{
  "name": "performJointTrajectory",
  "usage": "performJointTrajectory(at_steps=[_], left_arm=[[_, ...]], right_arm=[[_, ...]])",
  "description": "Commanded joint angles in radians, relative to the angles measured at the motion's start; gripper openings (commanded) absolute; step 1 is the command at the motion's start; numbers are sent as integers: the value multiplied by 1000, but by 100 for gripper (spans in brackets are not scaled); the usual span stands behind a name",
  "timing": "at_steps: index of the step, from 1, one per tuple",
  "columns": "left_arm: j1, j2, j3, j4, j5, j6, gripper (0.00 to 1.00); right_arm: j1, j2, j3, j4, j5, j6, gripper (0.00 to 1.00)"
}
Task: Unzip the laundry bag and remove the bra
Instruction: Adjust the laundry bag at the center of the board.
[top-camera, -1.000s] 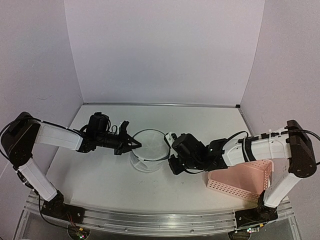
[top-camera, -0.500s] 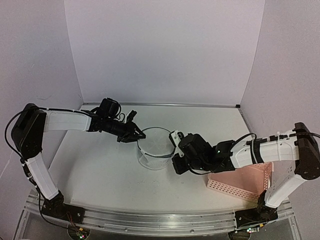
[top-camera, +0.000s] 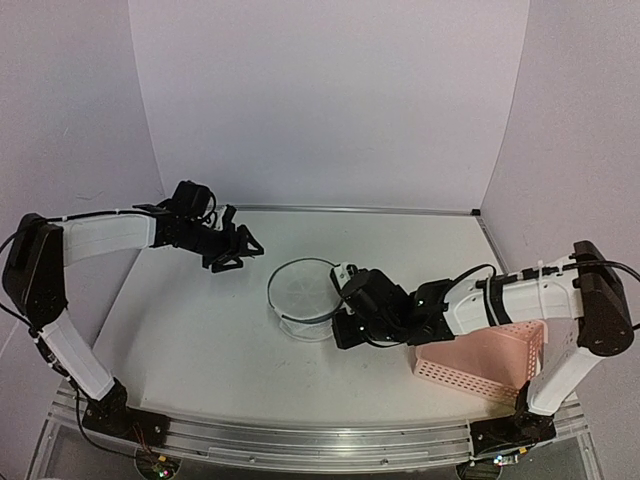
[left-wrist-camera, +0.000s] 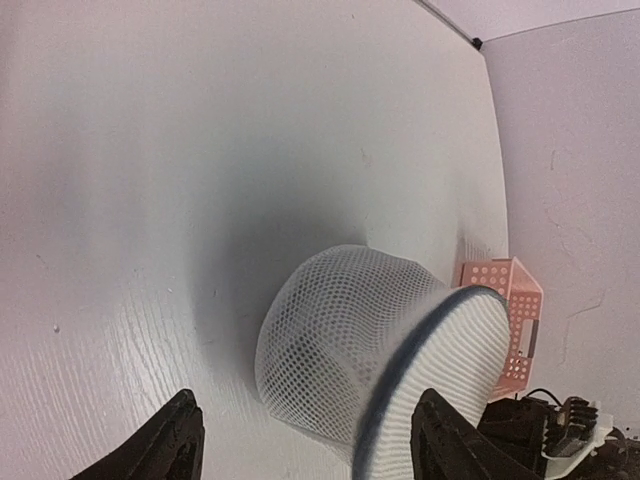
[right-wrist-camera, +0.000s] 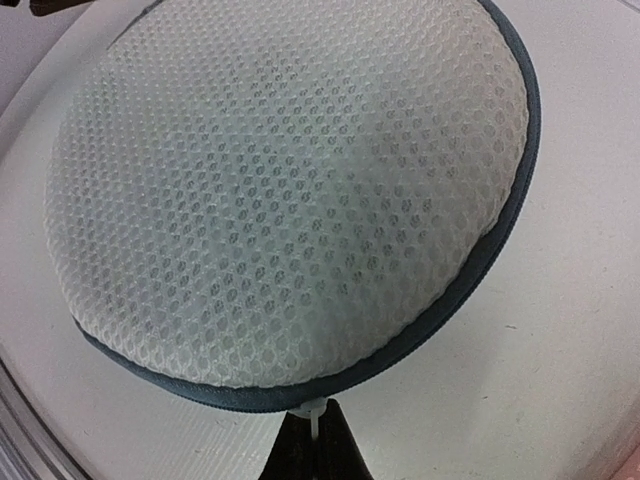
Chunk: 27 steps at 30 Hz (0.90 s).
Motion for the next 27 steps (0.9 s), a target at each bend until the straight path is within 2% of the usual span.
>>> performJointTrajectory(at_steps=[1, 12, 17, 21, 27], left_arm=[[-5, -169, -68, -21, -42, -37, 73], [-64, -406, -351, 69, 40, -216, 79], [-106, -491, -495, 236, 65, -400, 84], [-146, -482, -604, 452, 81, -555, 85], [-208, -397, -592, 579, 39, -634, 86]], right_arm=[[7, 29, 91, 19, -27, 66, 0], [19, 150, 225, 64, -109, 122, 0], [28, 196, 268, 85, -133, 154, 0], [34, 211, 286, 88, -135, 156, 0], [41, 203, 287, 87, -126, 156, 0]])
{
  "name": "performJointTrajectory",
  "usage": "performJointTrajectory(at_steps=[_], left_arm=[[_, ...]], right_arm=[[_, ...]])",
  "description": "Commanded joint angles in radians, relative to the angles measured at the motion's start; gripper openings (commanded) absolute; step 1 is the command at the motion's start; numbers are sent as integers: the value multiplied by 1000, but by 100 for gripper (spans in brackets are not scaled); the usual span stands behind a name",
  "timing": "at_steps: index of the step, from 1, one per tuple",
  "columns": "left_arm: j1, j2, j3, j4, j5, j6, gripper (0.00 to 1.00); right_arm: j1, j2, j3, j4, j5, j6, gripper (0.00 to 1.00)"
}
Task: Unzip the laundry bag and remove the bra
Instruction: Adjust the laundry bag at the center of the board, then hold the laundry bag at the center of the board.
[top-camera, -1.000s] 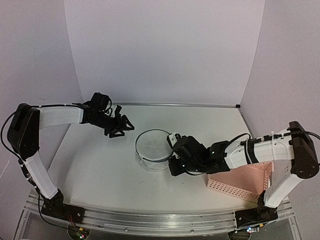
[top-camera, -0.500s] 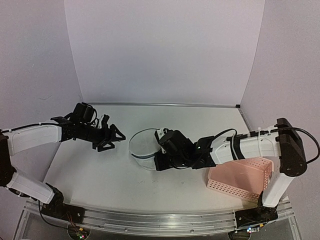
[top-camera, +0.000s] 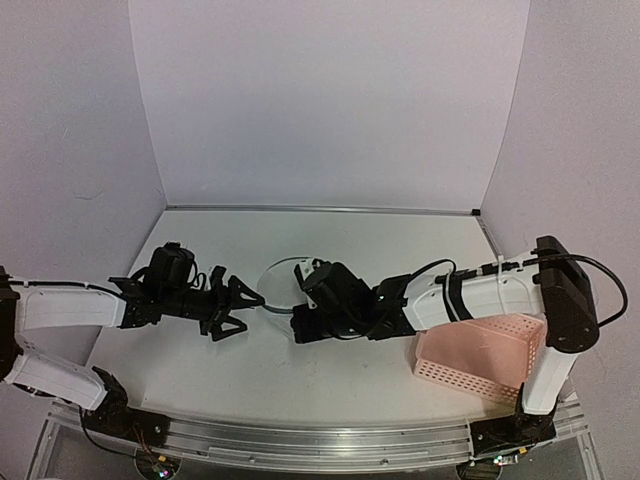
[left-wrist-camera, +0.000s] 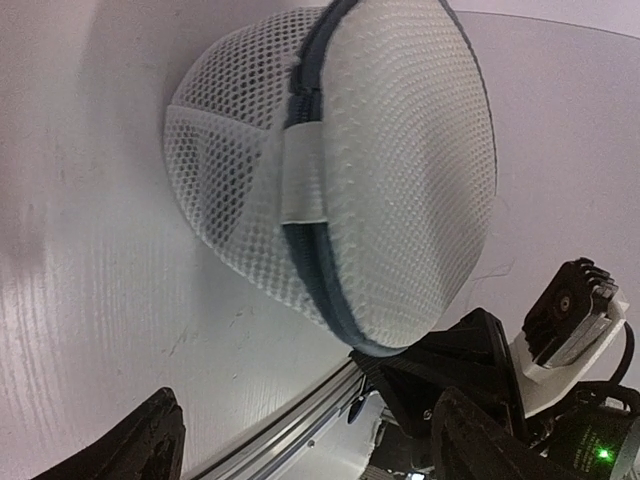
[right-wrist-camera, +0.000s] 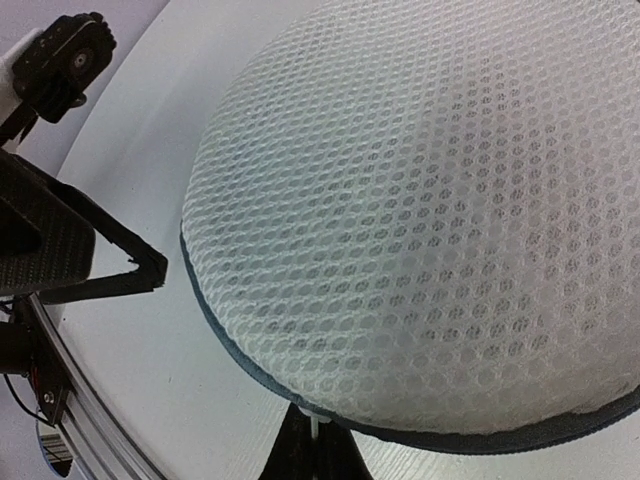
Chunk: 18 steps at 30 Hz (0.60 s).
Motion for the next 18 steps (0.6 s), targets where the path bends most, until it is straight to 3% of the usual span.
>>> performJointTrajectory(at_steps=[1, 9, 18], left_arm=[[-38, 57, 38, 211, -24, -103, 86], [-77, 209, 115, 294, -32, -142, 81], [-83, 258, 130, 361, -30, -189, 59]], right_arm=[[10, -10, 44, 39, 8, 9, 0], [22, -33, 24, 40, 26, -1, 0], [24, -52, 6, 40, 40, -8, 0]])
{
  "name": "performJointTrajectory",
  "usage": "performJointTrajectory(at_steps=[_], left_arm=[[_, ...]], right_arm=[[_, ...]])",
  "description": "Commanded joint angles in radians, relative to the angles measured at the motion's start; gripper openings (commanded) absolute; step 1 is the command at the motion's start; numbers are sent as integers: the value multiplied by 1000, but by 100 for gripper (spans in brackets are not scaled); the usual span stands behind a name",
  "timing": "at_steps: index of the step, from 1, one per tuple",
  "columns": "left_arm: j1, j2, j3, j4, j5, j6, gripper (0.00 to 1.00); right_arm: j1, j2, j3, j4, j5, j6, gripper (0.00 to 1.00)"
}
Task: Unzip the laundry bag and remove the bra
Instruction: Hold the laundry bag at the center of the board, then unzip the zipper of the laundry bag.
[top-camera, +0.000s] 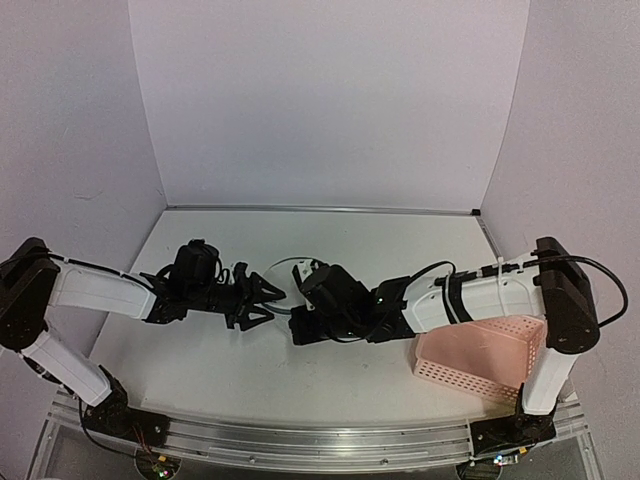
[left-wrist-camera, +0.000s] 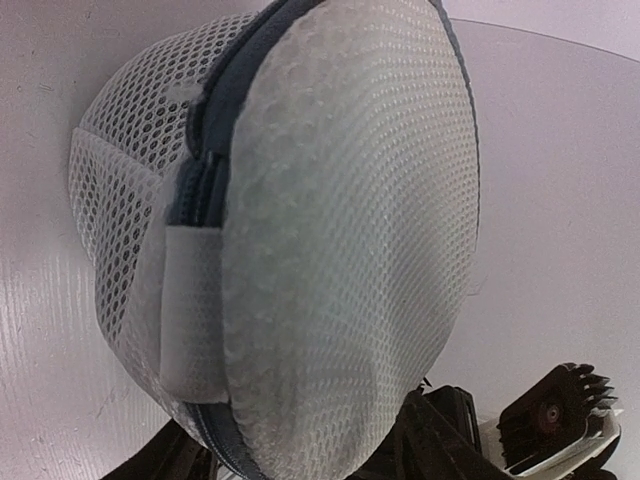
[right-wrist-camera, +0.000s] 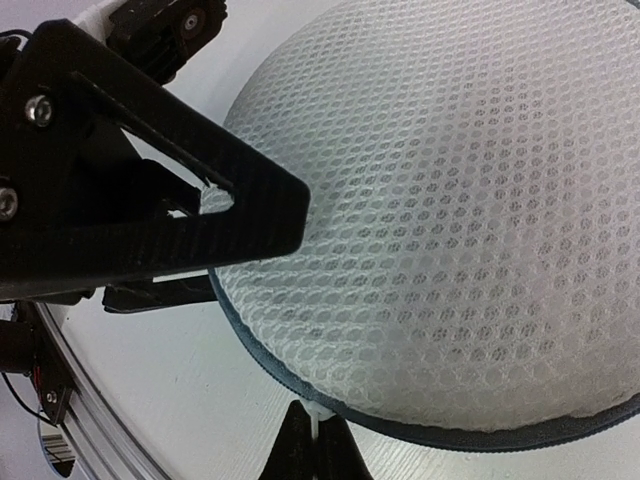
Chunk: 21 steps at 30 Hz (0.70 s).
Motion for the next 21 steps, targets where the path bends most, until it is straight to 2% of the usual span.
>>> performJointTrajectory(at_steps=[1, 13, 21], left_arm=[[-4, 16, 49, 87, -2, -29, 55], [-4, 44, 52, 110, 1, -41, 1], [-1, 30, 56, 111, 14, -14, 0]], right_arm=[[6, -53, 2, 33, 22, -10, 0], [10, -84, -38, 35, 27, -14, 0], [11, -136, -129, 31, 52, -15, 0]])
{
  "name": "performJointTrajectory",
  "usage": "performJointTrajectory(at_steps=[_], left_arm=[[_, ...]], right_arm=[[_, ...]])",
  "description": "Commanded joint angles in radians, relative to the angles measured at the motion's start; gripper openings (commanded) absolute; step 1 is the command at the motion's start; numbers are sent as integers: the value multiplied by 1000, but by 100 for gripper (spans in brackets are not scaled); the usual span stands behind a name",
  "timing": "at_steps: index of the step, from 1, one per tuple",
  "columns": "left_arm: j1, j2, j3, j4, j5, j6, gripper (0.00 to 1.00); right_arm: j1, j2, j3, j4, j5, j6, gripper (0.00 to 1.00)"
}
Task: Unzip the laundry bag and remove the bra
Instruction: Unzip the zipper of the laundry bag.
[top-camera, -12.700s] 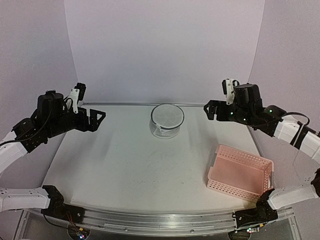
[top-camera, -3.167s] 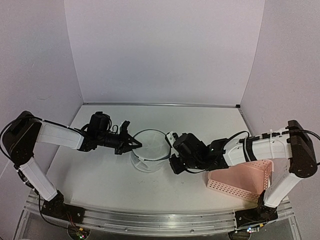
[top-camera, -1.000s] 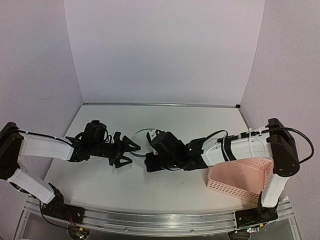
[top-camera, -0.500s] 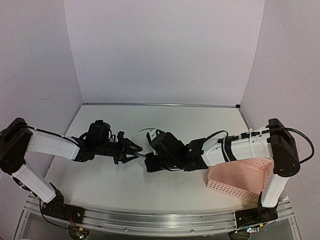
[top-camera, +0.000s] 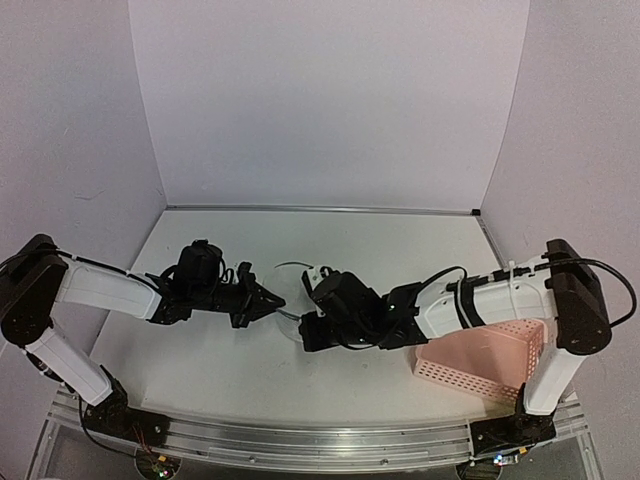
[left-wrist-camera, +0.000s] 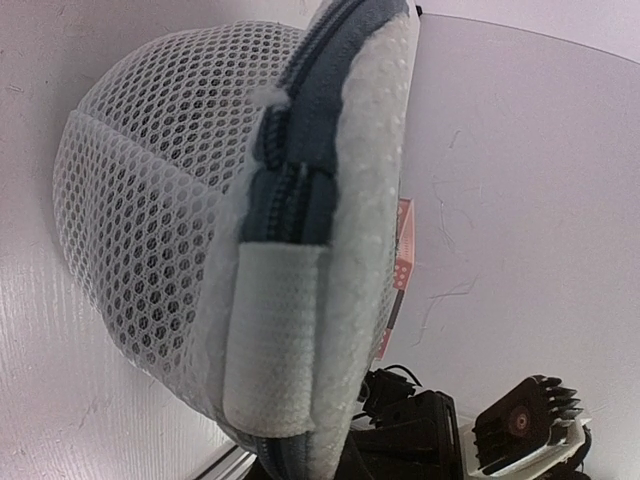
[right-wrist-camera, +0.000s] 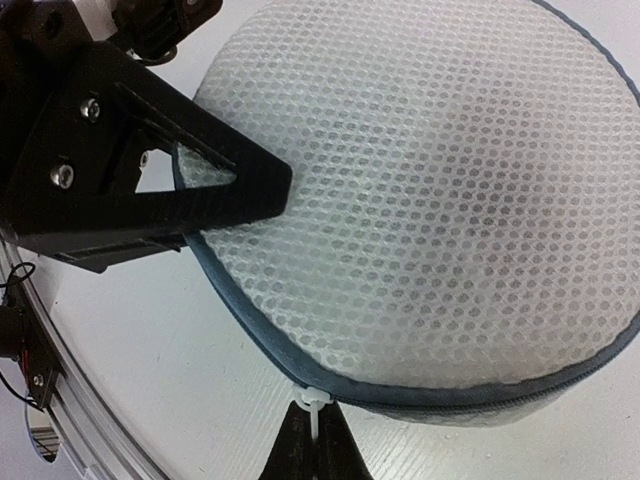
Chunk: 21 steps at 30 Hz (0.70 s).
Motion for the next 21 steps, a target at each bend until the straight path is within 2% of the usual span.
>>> performJointTrajectory(at_steps=[1, 12, 18, 21], left_arm=[[8, -17, 45, 42, 17, 31, 0], [74, -55, 82, -12, 203, 178, 0], [117, -86, 118, -154, 221, 293, 0], [140, -90, 164, -296, 206, 387, 0]], right_arm=[[6, -90, -56, 13, 46, -13, 0], [-3, -211, -198, -24, 155, -129, 0], [-49, -252, -225, -39, 175, -192, 0], [-83, -255, -220, -39, 133, -240, 0]])
